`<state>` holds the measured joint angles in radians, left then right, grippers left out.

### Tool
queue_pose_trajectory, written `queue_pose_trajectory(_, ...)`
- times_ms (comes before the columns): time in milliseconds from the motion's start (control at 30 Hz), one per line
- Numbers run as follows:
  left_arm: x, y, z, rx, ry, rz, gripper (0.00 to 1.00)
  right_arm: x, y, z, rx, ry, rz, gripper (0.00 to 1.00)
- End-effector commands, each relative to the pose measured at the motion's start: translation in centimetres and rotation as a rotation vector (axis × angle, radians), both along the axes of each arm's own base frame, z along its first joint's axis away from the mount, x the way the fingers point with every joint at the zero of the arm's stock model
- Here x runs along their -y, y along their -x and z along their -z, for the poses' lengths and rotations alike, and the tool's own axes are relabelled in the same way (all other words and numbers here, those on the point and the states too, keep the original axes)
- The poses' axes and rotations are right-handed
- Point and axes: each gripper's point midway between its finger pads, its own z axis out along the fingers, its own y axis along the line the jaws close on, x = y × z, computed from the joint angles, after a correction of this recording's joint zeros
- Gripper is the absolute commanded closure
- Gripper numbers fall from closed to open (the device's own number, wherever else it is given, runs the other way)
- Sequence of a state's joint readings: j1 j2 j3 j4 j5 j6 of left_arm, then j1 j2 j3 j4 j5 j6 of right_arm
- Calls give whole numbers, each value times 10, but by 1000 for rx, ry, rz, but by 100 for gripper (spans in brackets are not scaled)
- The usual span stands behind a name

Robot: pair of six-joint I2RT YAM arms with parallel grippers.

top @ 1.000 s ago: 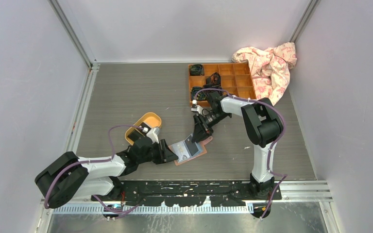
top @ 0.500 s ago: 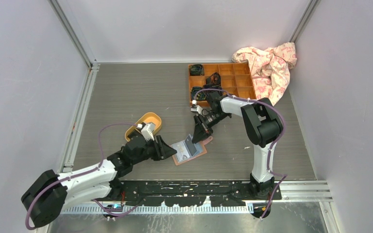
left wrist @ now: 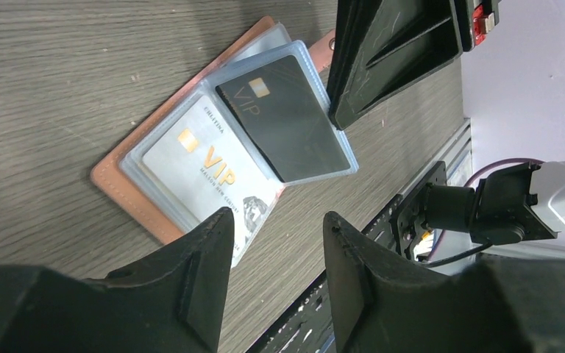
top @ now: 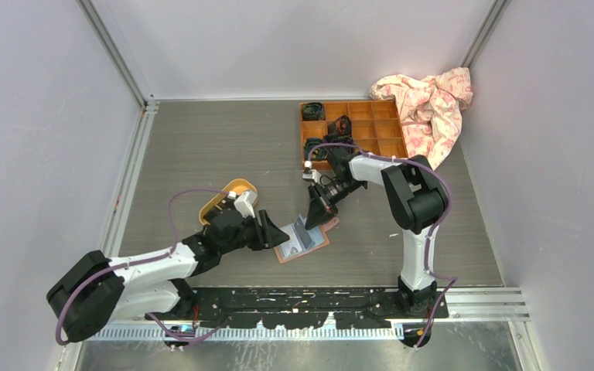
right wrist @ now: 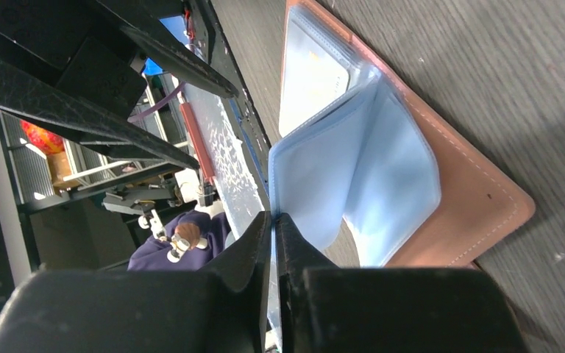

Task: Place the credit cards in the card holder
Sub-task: Turn over the card slot in the card holder.

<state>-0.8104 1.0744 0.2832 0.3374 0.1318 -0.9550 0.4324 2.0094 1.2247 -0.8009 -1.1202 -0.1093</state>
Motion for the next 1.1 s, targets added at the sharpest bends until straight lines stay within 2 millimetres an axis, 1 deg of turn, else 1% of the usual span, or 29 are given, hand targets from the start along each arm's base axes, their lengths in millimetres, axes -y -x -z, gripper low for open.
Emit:
queue_pose_trajectory(0, 26, -14, -35, 103, 82, 39, 50, -7, 1, -9, -12, -46, -11, 87)
queue_pose_trajectory(267, 48, -22, -23, 73, 83, 47, 47, -9, 3, -9, -32, -54, -13, 85)
queue_pose_trajectory(400, 54, -26, -17, 60, 84, 45, 45, -9, 2, -7, -29, -49, -14, 85)
queue_pose_trajectory(467, 57, -29, -16, 60, 86, 43, 42, -9, 3, -7, -37, -52, -14, 83)
queue_pose_trajectory(500, 57, -30, -14, 57, 85, 41, 41, -9, 3, -7, -38, -52, -14, 81)
queue_pose_trajectory(567, 58, -30, -13, 57, 85, 39, 41, -9, 5, -5, -44, -46, -17, 80)
queue_pose_trajectory(733, 57, -31, -12, 57, 88, 31, 40, -11, 8, -2, -60, -41, -25, 80)
queue_pose_trajectory(867, 59, -31, -13, 59, 94, 37, 40, -13, 8, -1, -71, -40, -23, 83)
queue_pose_trajectory(1067, 63, -31, -9, 47, 91, 46, 39, -14, 8, -1, -74, -41, -21, 82)
